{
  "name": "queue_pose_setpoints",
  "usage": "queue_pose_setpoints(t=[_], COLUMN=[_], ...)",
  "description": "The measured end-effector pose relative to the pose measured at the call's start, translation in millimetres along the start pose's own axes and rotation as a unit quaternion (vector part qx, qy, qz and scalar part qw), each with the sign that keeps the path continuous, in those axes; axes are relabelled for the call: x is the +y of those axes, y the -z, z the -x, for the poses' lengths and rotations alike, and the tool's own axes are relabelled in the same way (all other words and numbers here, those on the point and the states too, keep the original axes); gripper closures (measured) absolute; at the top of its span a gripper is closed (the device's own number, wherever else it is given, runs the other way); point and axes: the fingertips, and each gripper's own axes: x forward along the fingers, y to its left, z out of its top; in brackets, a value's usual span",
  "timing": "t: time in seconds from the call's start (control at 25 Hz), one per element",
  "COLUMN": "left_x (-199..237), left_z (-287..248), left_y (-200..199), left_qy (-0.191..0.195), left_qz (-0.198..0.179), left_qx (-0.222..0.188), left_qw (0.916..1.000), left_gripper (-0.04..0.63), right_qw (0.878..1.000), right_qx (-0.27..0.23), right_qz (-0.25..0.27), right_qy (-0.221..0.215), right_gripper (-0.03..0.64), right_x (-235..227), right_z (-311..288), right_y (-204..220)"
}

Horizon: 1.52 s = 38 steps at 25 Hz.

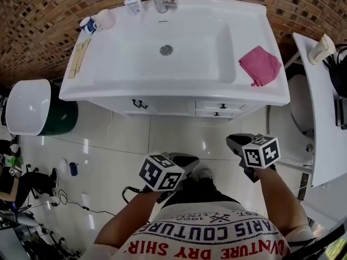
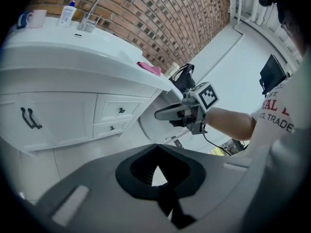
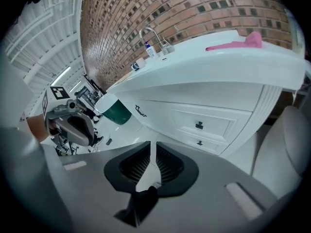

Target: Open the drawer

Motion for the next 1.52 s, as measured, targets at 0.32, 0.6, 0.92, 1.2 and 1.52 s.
queue_pose_setpoints(t=[0.32, 0.6, 0.92, 1.2, 1.52], left_x=[24, 68, 97, 106, 111], left_z=[-14, -10, -3, 0, 5], left_y=[25, 47, 75, 86, 89], left_qy=[-0.002, -0.038, -0.055, -0.053, -0.052], left_qz=[-0.003, 0.027, 0.046, 0.049, 0.047], left_qx=[0.013, -0.021, -0.022, -0.02, -0.016], left_qw=[0.9999, 0.9987, 0.9972, 0.9972, 0.9974], left_gripper=[0.609, 0.609, 0.61, 0.609, 0.609], right_qw=[0.997, 0.986, 0.976, 0.969, 0.966], right_qx=[-0.015, -0.038, -0.047, -0.058, -0.055], right_qz=[-0.041, -0.118, -0.14, -0.147, -0.157], right_qy=[0.056, 0.109, 0.16, 0.19, 0.199], right_gripper=[0.503, 0.469, 0.471, 0.477, 0.479], right_x=[-71, -141, -173, -181, -184], right_z=[-62, -127, -158, -167, -173], right_y=[-4, -11, -13, -15, -15])
